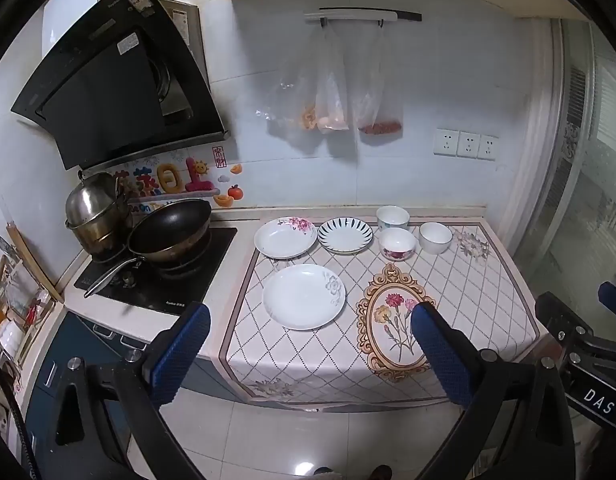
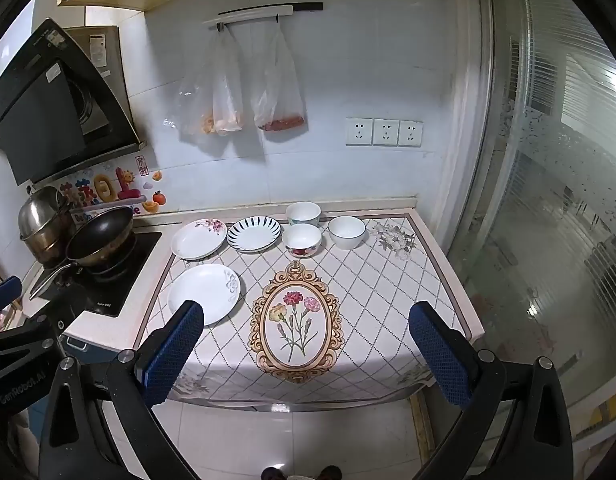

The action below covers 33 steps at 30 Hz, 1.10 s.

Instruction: Organize plates and bowls

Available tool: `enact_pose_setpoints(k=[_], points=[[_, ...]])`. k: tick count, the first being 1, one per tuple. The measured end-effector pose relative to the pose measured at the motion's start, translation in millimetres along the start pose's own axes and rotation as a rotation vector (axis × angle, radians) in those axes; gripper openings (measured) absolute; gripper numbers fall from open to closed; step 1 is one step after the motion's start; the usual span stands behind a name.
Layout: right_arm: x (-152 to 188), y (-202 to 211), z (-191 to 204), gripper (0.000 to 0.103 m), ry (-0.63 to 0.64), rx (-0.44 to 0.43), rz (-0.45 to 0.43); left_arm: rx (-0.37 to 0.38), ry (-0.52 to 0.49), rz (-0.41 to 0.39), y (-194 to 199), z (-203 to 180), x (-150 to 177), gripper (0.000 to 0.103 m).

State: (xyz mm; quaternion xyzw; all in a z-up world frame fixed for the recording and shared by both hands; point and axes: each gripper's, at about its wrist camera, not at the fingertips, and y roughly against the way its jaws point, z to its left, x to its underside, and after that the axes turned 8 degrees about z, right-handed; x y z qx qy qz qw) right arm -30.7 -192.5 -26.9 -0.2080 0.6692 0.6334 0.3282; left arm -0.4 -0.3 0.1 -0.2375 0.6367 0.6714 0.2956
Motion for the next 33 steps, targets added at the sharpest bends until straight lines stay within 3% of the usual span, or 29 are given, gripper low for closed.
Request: enact_pose_setpoints(k=[33], points=[[-0.7, -7.1, -9.7, 0.103, -0.007, 0.000, 0.003, 0.002, 0.005, 0.007, 1.8, -2.7, 1.3, 0.103]])
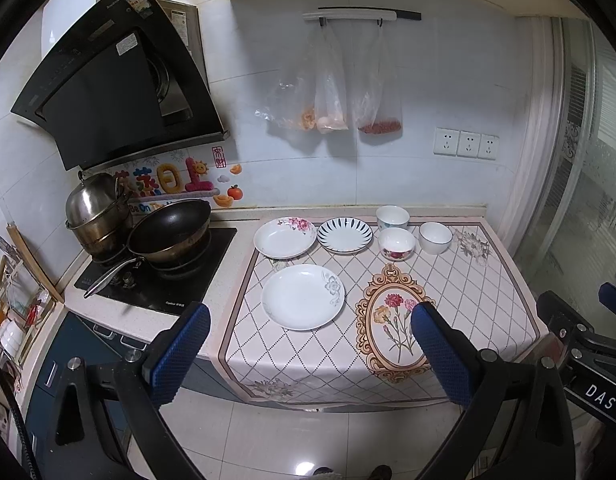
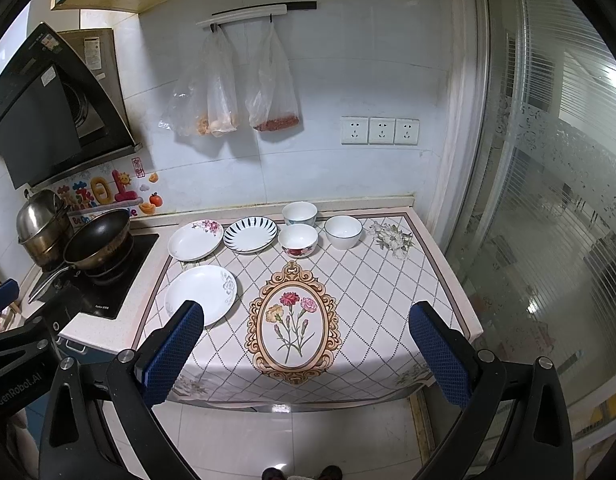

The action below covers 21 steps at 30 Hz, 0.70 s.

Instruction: Organize plates and bowls

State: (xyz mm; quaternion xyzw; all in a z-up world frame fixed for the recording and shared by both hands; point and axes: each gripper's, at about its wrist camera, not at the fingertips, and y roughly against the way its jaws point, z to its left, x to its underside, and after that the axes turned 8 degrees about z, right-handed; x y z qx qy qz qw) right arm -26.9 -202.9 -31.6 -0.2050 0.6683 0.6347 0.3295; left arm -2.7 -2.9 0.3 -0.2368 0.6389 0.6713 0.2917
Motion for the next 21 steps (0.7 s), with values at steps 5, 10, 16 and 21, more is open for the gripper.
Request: enact_pose_setpoints(k=[5, 10, 16, 21], points=[[0.0, -0.6, 0.2, 0.103, -0.001, 0.000, -0.001, 0.000, 0.000, -0.001, -1.2, -0.1, -0.4, 0.103], [-0.5, 0.8, 0.9, 0.103, 0.000, 0.001, 0.001, 0.001, 0.002, 0.000, -1.0, -0.2, -0.7, 0.103], [-1.0, 1.6, 1.0, 0.103, -0.001, 0.000, 0.000, 0.002, 0.002, -0.002, -1.0, -2.6, -0.7, 0.103], [-0.2, 0.5, 0.6, 0.103, 0.000, 0.000, -0.001, 0.004, 0.005, -0.002, -1.8, -1.3, -1.8, 0.103]])
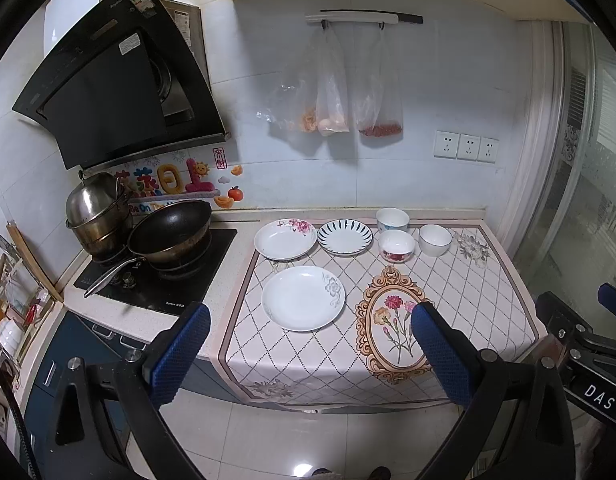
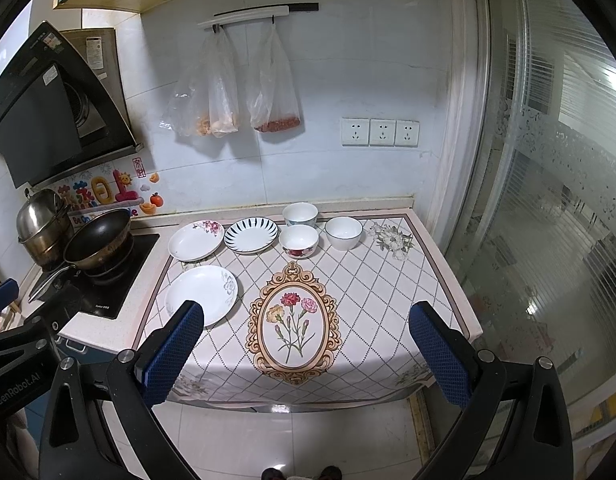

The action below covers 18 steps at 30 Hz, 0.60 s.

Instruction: Organize plates and bowls

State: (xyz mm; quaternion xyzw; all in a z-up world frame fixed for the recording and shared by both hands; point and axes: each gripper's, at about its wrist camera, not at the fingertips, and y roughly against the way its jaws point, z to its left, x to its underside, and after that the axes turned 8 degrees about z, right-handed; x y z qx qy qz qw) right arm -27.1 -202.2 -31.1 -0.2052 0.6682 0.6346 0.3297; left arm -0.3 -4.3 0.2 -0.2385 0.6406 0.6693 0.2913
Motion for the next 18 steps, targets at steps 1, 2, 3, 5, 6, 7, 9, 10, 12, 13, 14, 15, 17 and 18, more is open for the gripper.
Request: enact_pose_setpoints(k=[1, 2, 3, 5, 6, 7, 9, 10, 12, 13, 14, 15, 17, 18], points=[[1.6, 1.8, 0.6, 0.103, 0.000, 0.000, 0.000, -0.002, -0.001, -0.001, -0.2, -0.2, 0.0, 0.103], [1.7, 1.6, 0.5, 0.103, 0.000, 0.000, -0.001, -0.002, -0.001, -0.002, 0.1, 0.3, -0.4, 0.103], [1.6, 1.4, 0.4, 0.103, 0.000, 0.001, -0.001, -0.001, 0.000, -0.003, 1.1, 0.7, -0.5, 0.103], [0.0, 6.5, 2.2, 0.103, 0.001, 0.000, -0.001, -0.003, -0.001, -0.003, 1.0, 0.3, -0.9, 0.103], [0.2, 6.5, 2.2, 0.103, 0.000, 0.001, -0.001, -0.003, -0.001, -0.005, 1.9, 0.4, -1.4, 0.103], [0.4, 6.7, 2.0, 0.103, 0.000, 0.001, -0.003, -0.002, -0.001, -0.004, 1.8, -0.3, -1.9, 0.103], [-0.3, 6.8, 2.5, 0.103, 0.002, 0.002, -0.003, -0.003, -0.001, -0.005, 1.8, -0.2, -1.7, 0.103], [-0.4, 6.7, 2.5, 0.103, 0.001, 0.002, -0.003, -0.003, -0.002, -0.005, 1.7, -0.7, -2.1, 0.103], [-0.8, 7.1, 2.7, 0.103, 0.001, 0.001, -0.003, -0.002, 0.000, -0.005, 1.8, 0.1, -1.7, 0.103], [-0.7, 7.2, 2.9, 0.103, 0.001, 0.003, -0.004, -0.002, 0.000, -0.006, 1.8, -0.7, -2.3, 0.103], [-0.9, 7.0, 2.8, 0.103, 0.002, 0.003, -0.004, -0.002, 0.000, -0.006, 1.8, 0.0, -1.8, 0.103], [-0.7, 7.1, 2.6, 0.103, 0.002, 0.003, -0.005, -0.001, 0.001, -0.006, 1.8, 0.1, -1.8, 0.103], [-0.9, 6.9, 2.2, 0.103, 0.001, 0.003, -0.005, -0.001, 0.001, -0.006, 1.8, -0.1, -1.8, 0.103], [-0.7, 7.1, 2.7, 0.103, 0.002, 0.003, -0.005, -0.001, 0.002, -0.006, 1.8, 0.0, -1.7, 0.103]])
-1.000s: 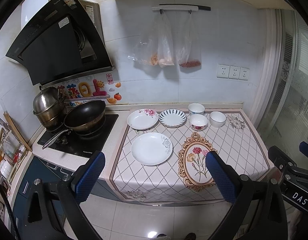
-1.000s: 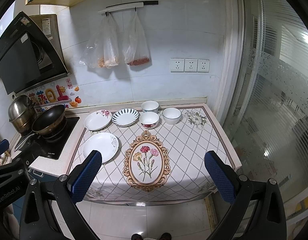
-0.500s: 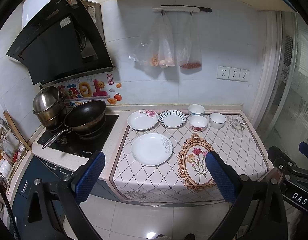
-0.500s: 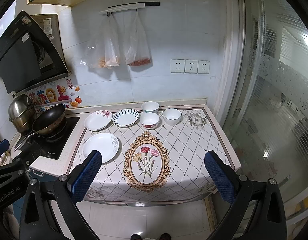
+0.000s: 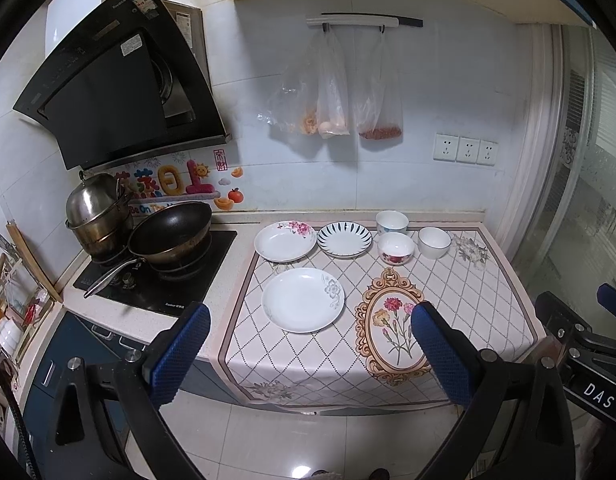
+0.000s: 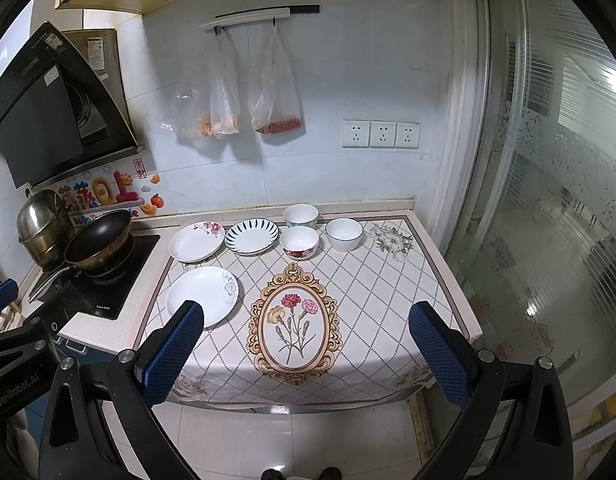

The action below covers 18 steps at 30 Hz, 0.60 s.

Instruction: Organize plates and bowls

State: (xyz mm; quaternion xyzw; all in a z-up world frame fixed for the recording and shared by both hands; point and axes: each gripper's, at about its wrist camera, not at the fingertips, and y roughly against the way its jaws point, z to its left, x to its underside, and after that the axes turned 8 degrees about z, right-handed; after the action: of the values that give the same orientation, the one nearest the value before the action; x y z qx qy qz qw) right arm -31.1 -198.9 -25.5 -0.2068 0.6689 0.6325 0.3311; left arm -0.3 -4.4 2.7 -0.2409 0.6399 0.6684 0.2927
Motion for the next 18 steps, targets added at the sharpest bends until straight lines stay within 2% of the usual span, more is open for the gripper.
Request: enact_pose_setpoints(k=[18], points=[[-7.5, 2.9, -2.8, 0.103, -0.003, 0.001, -0.007, 0.012, 0.009, -0.012, -0.6, -2.3, -4.5, 0.103]])
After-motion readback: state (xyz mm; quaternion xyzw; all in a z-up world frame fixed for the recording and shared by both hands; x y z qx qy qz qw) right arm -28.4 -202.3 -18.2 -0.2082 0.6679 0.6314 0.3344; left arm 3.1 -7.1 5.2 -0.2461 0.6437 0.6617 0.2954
